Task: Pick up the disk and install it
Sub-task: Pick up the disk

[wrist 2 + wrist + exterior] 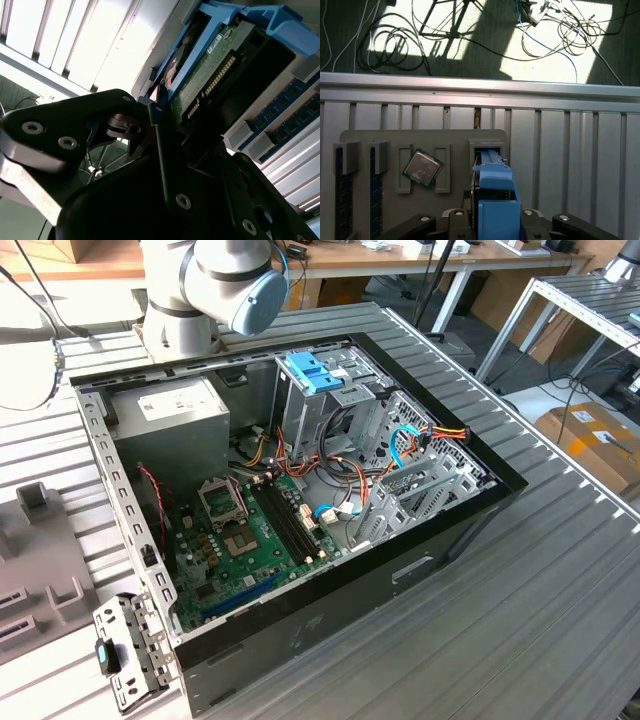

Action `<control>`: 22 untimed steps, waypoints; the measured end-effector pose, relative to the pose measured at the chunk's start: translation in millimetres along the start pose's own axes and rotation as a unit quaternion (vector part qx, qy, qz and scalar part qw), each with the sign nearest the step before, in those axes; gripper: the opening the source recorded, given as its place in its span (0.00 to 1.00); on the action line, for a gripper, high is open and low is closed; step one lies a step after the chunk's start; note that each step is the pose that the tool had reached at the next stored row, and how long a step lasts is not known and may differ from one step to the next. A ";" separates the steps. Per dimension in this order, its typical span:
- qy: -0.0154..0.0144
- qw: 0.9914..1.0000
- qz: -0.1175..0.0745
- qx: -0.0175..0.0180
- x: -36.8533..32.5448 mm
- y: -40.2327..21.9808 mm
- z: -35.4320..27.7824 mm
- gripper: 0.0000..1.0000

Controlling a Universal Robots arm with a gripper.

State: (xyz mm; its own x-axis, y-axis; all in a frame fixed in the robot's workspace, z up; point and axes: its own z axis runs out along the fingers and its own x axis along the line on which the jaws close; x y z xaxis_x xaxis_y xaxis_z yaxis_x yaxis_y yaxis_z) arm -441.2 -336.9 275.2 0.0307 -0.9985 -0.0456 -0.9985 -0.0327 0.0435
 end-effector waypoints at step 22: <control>-0.001 1.000 0.000 0.000 -0.3 0.3 -7.1 0.36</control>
State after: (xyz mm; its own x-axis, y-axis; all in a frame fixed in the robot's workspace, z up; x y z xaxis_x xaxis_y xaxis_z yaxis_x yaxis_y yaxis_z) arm -441.2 -336.9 282.3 0.0307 -0.9984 -0.0482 -0.9985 -0.0328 0.0435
